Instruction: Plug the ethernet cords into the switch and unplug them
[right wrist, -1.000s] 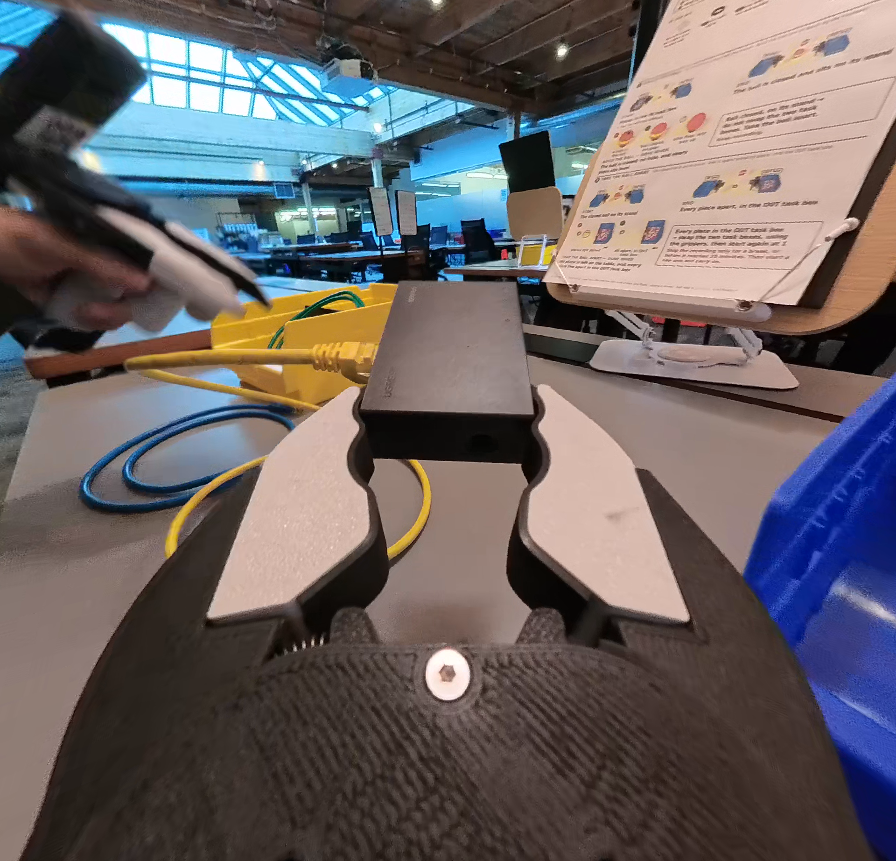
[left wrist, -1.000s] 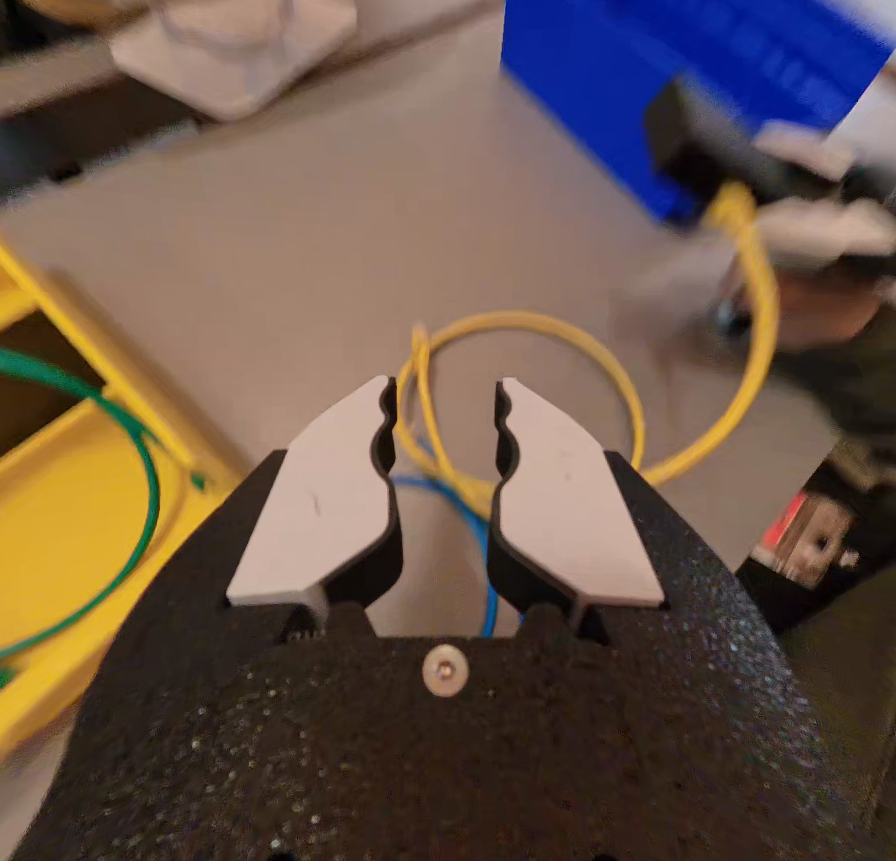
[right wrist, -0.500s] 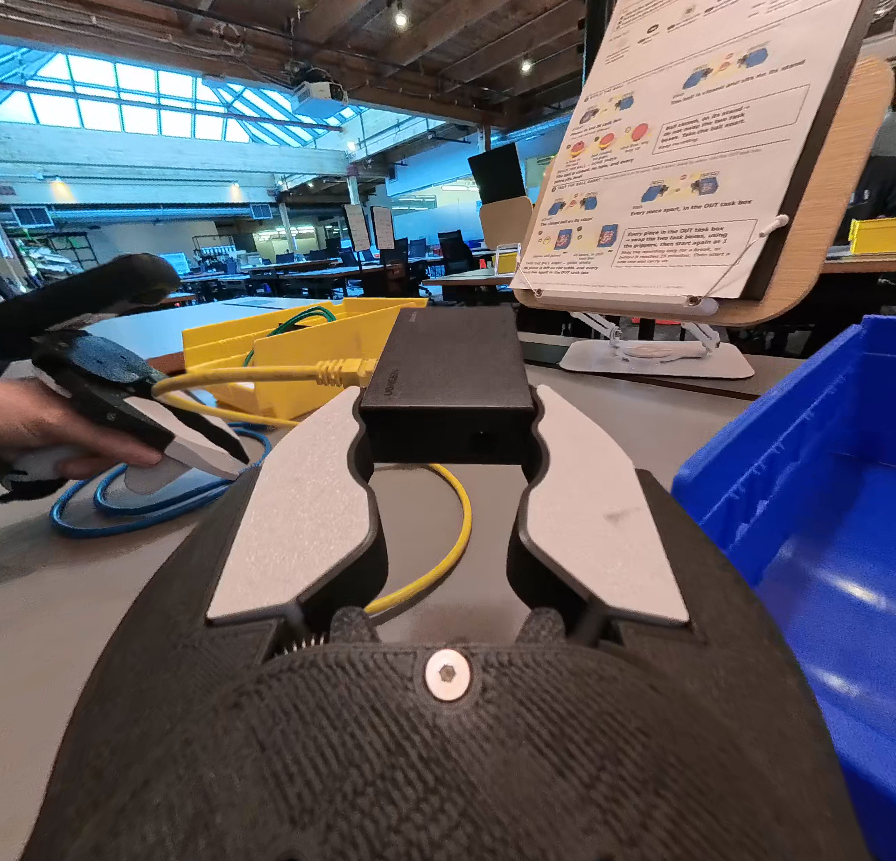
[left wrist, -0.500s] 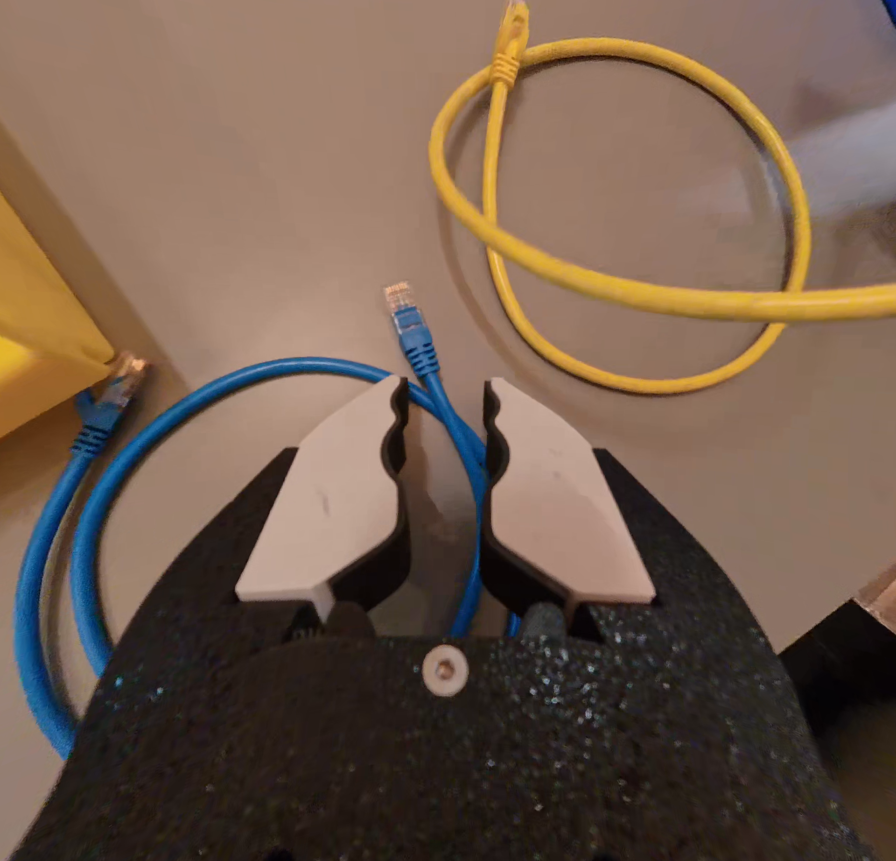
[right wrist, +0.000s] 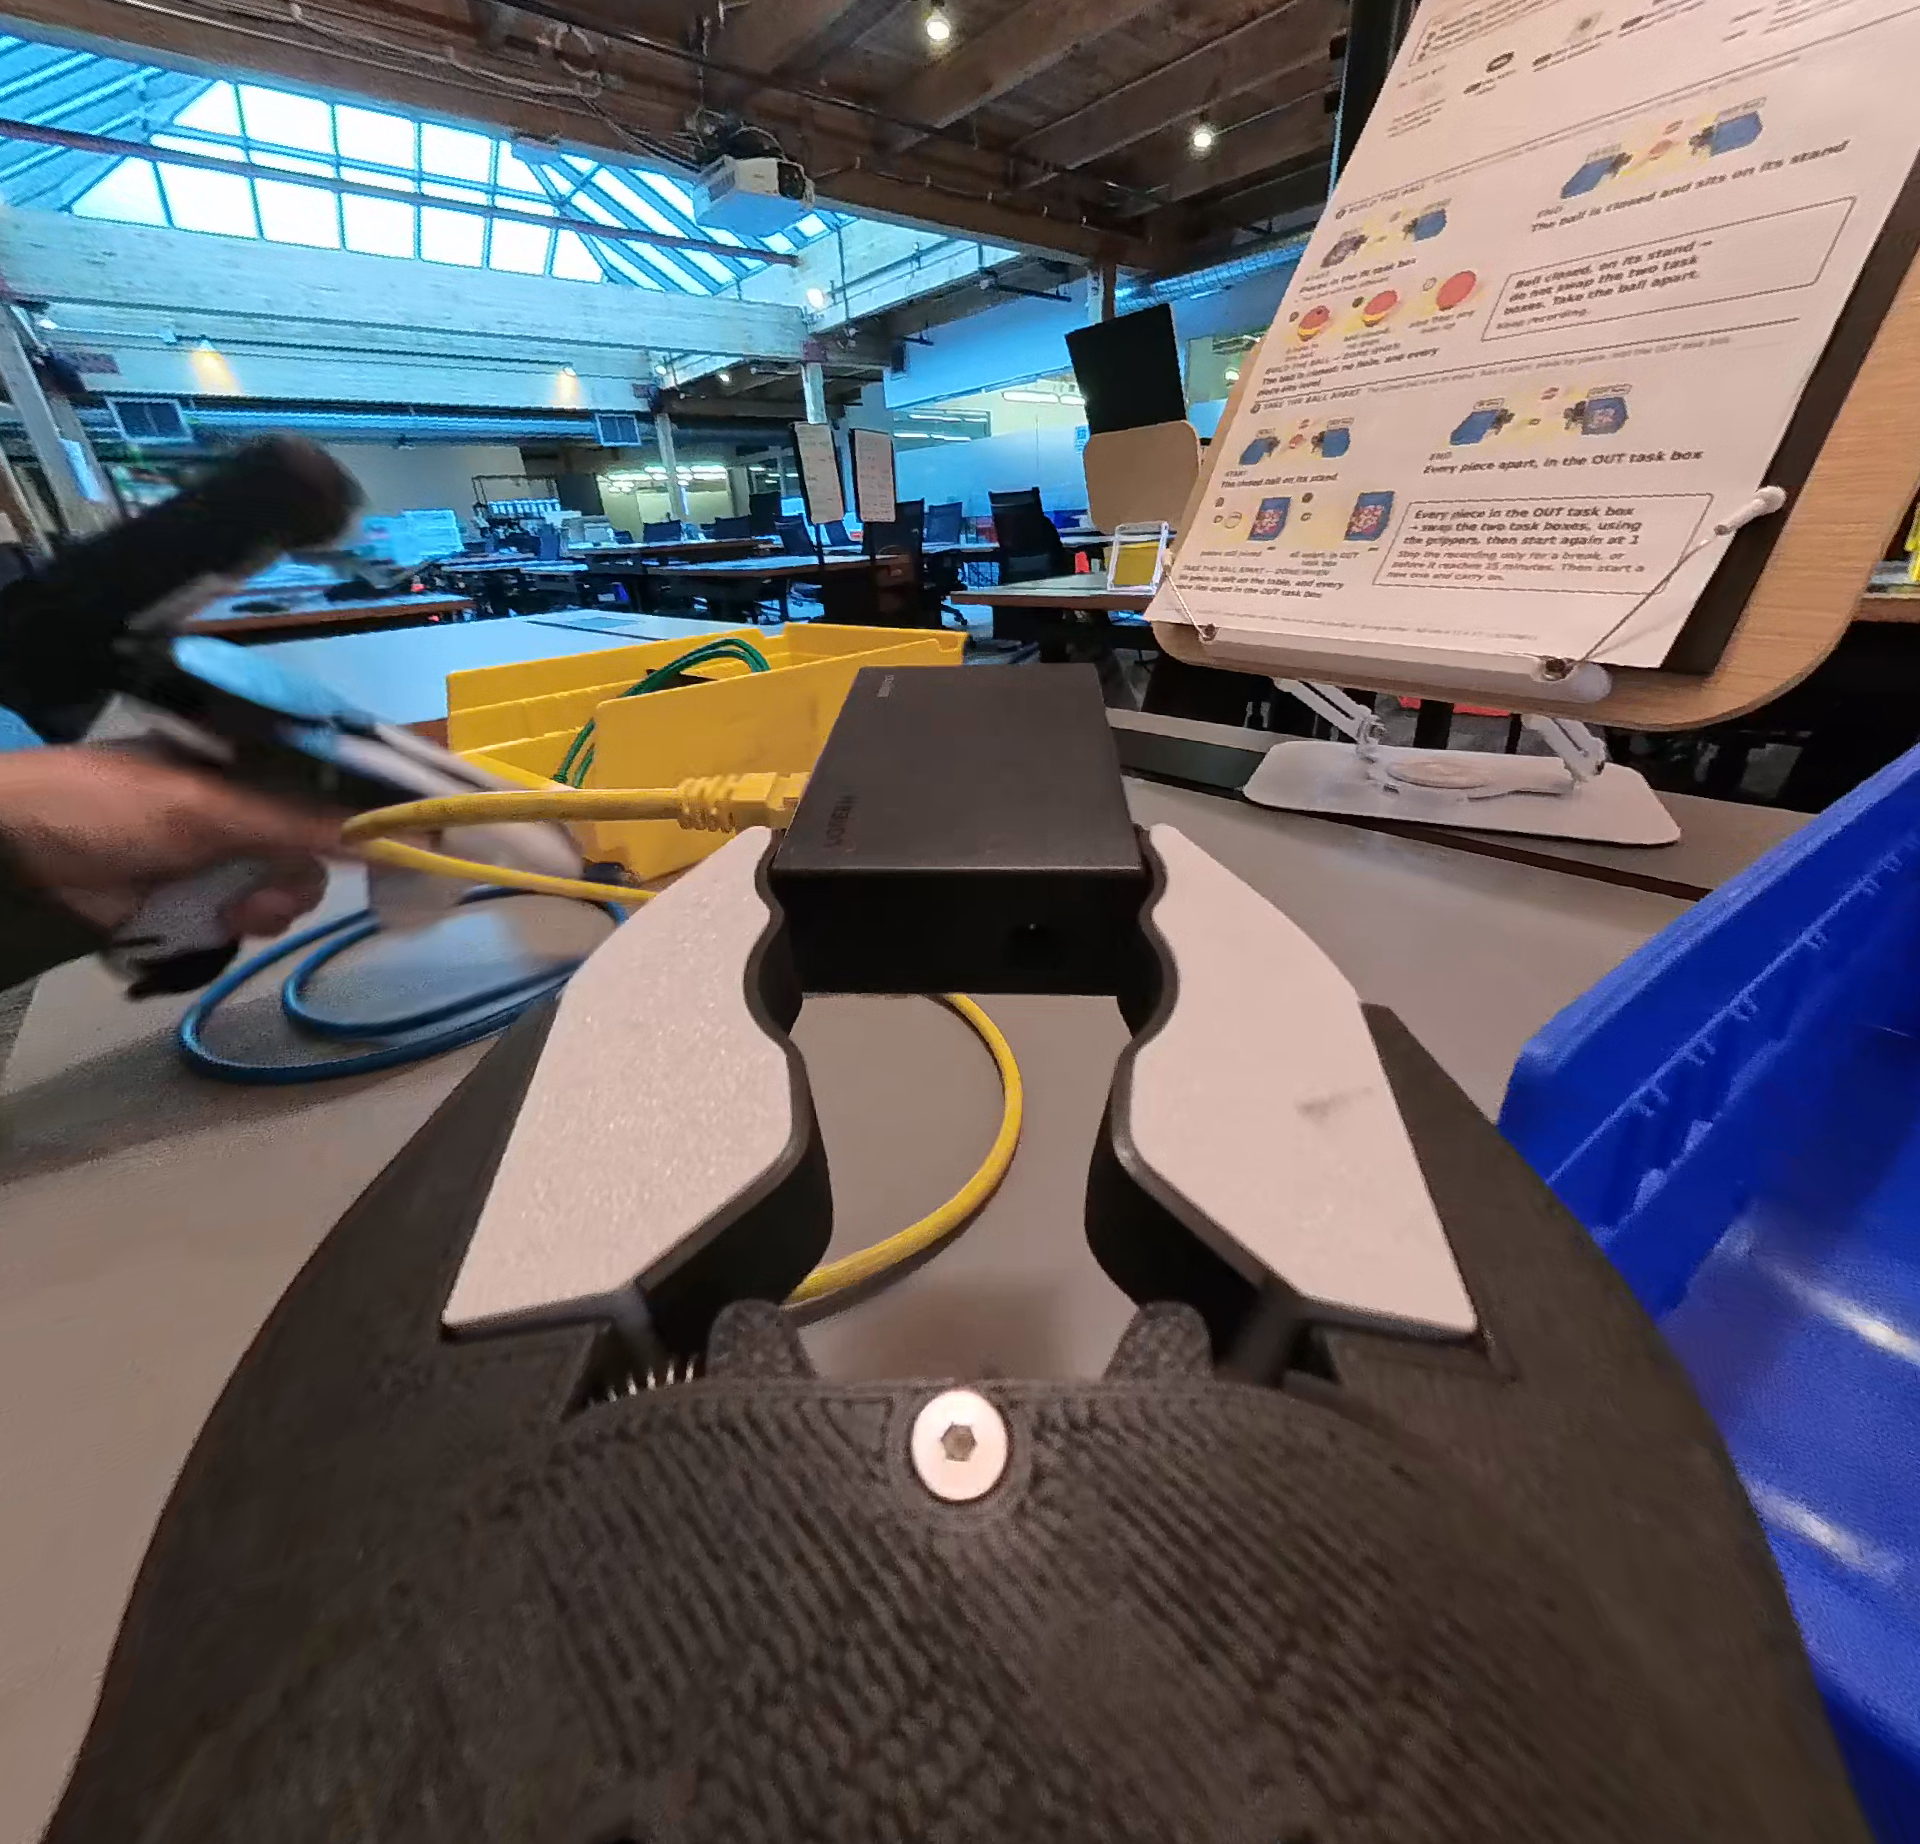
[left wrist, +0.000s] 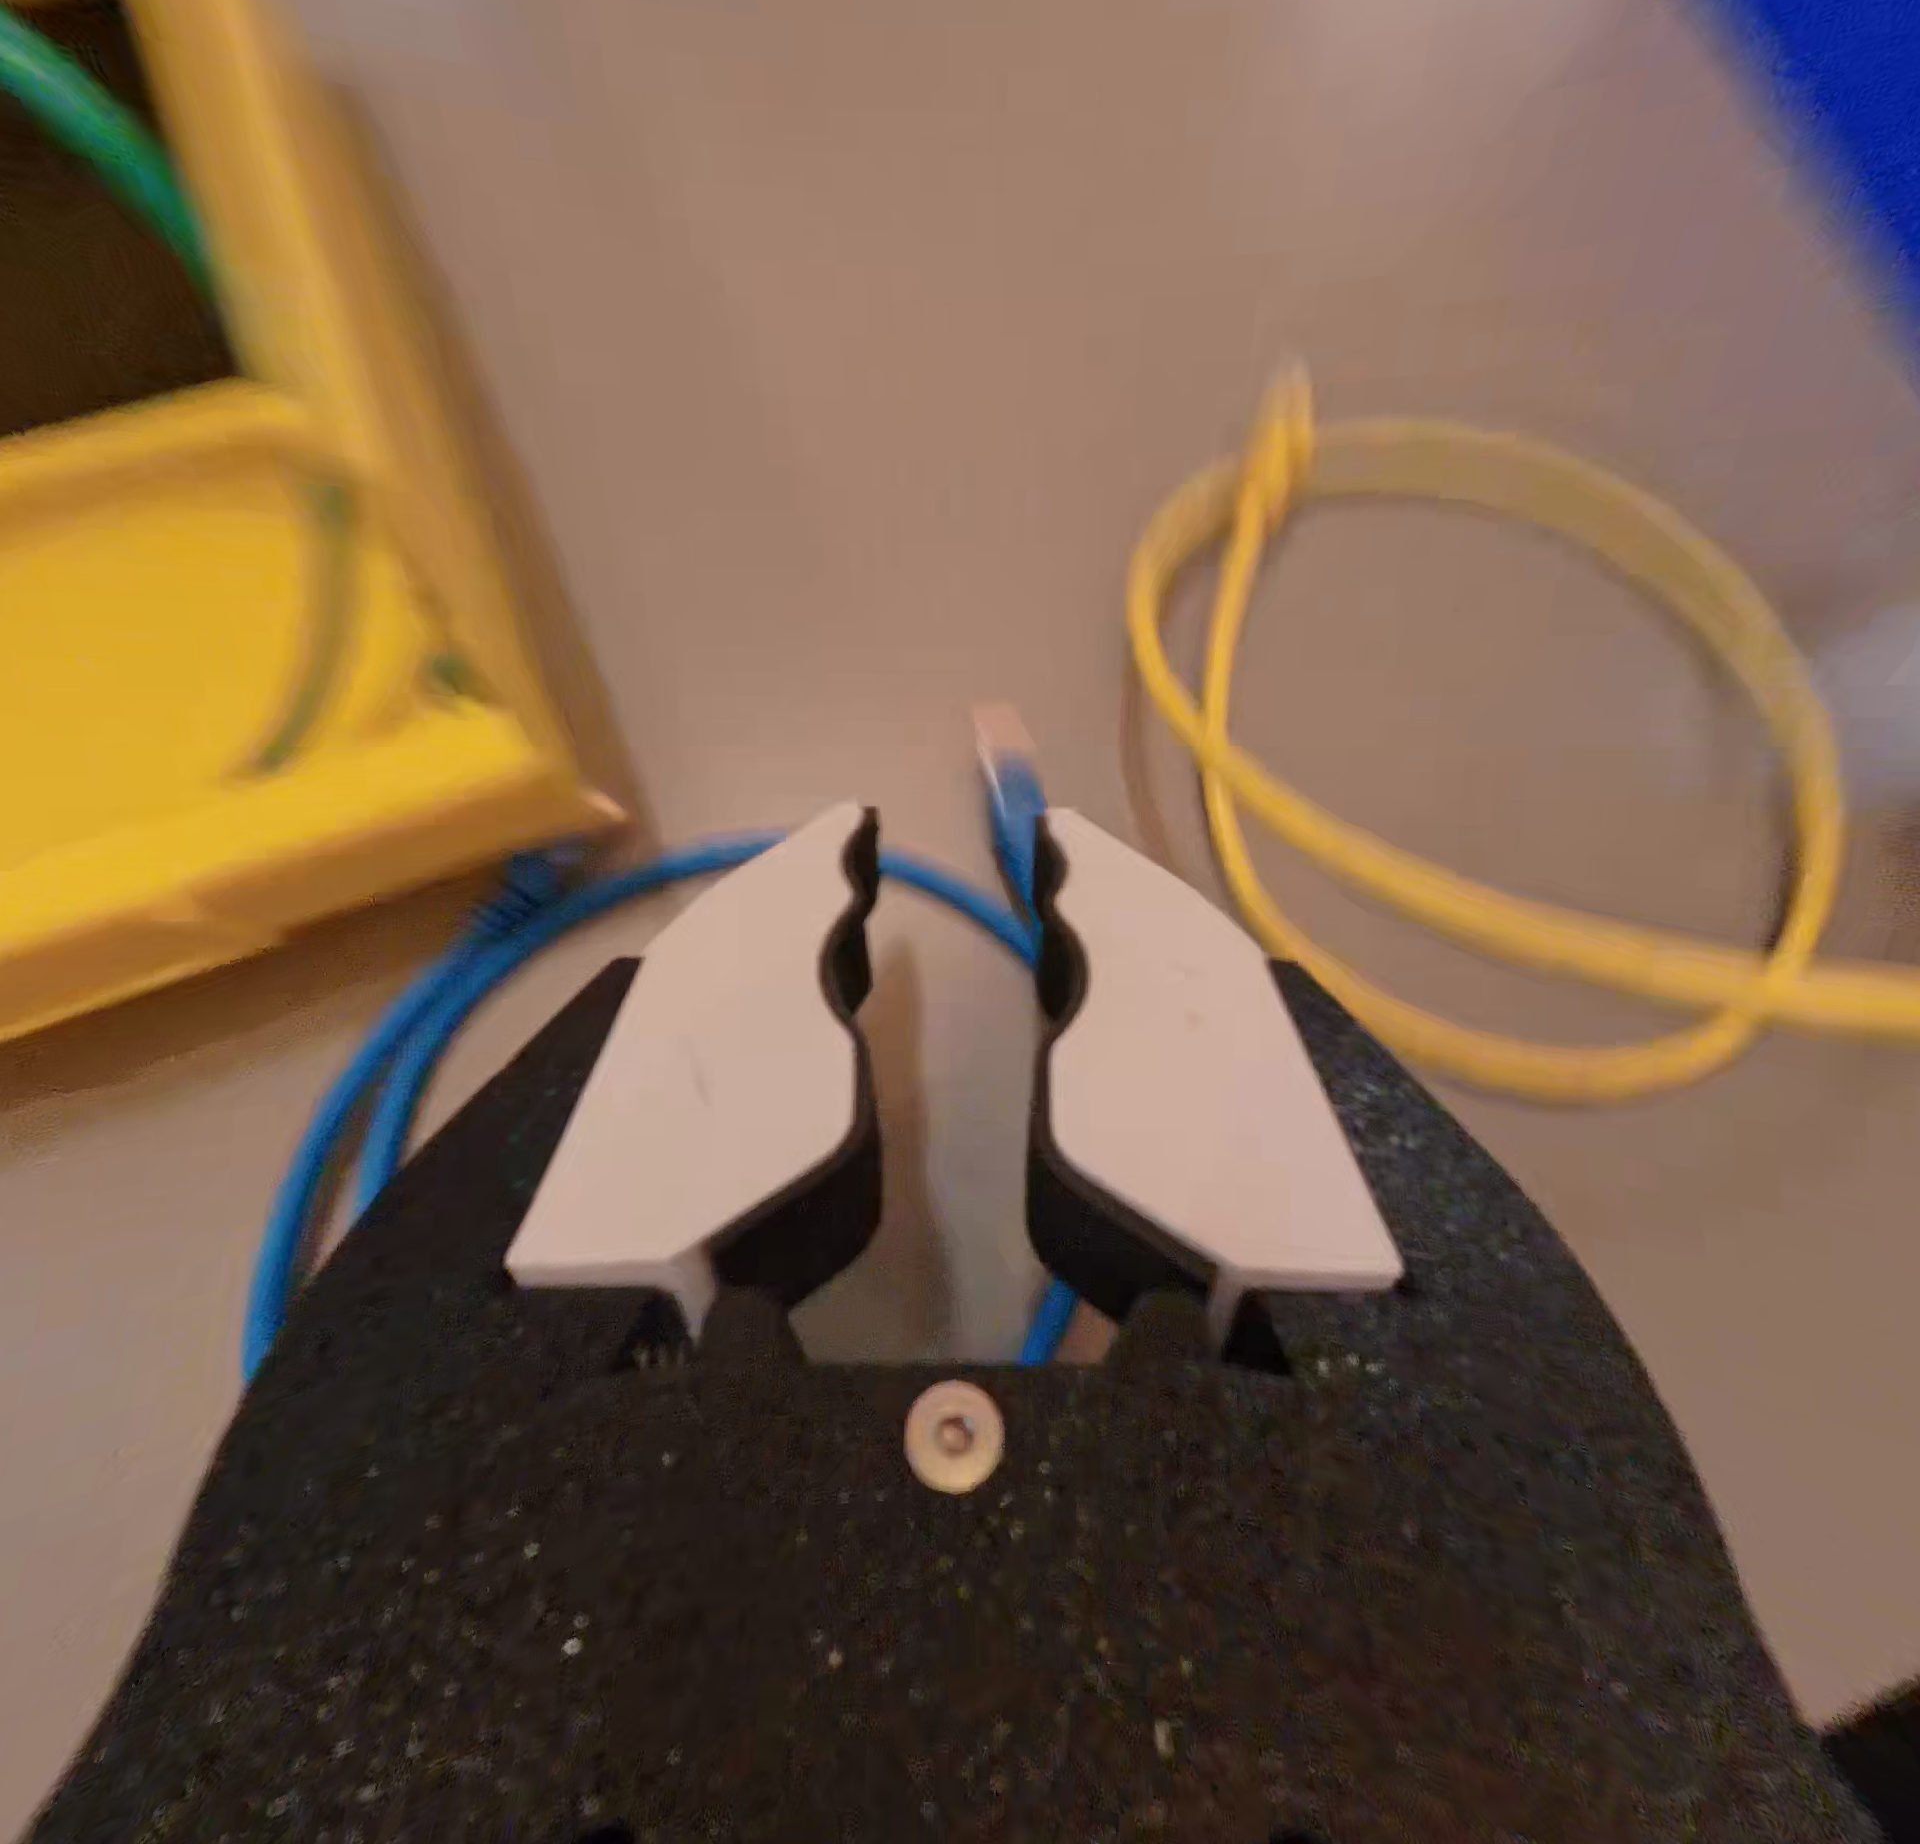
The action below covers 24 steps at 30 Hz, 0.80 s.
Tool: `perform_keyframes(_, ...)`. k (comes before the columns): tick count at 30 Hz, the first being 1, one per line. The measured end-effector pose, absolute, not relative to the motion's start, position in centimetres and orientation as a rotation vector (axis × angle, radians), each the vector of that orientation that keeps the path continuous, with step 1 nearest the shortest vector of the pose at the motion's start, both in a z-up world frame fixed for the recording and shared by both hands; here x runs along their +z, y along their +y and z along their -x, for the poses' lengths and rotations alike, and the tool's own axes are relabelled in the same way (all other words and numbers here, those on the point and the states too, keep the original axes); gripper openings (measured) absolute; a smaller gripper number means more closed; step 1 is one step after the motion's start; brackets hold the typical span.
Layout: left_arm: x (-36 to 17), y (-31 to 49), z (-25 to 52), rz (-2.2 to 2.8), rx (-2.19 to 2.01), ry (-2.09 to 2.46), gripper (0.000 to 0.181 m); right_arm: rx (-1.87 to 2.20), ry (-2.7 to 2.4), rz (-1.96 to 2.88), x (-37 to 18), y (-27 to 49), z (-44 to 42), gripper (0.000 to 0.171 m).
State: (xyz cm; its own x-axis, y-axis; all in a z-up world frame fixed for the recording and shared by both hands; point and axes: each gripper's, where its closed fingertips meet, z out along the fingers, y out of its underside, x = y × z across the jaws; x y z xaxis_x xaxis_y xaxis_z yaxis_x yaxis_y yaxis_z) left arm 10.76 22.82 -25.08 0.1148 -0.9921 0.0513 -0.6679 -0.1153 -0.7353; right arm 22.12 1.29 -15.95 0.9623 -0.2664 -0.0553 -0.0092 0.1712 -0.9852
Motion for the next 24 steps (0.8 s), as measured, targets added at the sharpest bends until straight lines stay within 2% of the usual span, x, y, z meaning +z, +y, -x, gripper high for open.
perform_keyframes(1,-22.2,24.2,-11.3,1.838,-0.879,1.405,0.032,-0.179,0.228,1.387,-15.9,1.3,-22.0,0.061)
perform_keyframes(3,-14.9,24.5,-12.0,1.708,-1.265,1.063,0.029,-0.163,0.208,1.385,-15.9,1.6,-21.6,0.061)
perform_keyframes(4,-12.1,23.0,-12.4,1.633,-1.450,1.026,0.020,-0.150,0.190,1.389,-15.9,1.9,-21.2,0.061)
perform_keyframes(5,-10.9,20.6,-13.1,1.609,-1.571,1.117,0.023,-0.150,0.175,1.393,-15.9,2.1,-21.0,0.061)
perform_keyframes(8,-13.6,13.0,-15.2,1.732,-1.652,1.664,0.071,-0.111,0.117,1.404,-15.9,3.2,-19.5,0.061)
perform_keyframes(9,-14.8,11.5,-15.8,1.764,-1.634,1.790,0.073,-0.102,0.106,1.404,-15.9,3.5,-19.0,0.061)
perform_keyframes(12,-17.1,7.8,-17.0,1.821,-1.700,2.021,0.069,-0.069,0.071,1.411,-16.0,4.3,-17.6,0.061)
perform_keyframes(14,-17.0,5.6,-16.9,1.869,-1.899,2.099,0.044,-0.069,0.043,1.431,-16.2,4.6,-17.1,0.061)
perform_keyframes(17,-16.5,5.0,-17.2,1.858,-2.017,2.058,0.039,-0.049,0.049,1.415,-16.0,4.4,-17.2,0.061)
perform_keyframes(24,-15.3,5.2,-17.2,1.930,-1.934,1.958,0.031,-0.104,0.033,1.454,-16.4,5.0,-17.0,0.061)
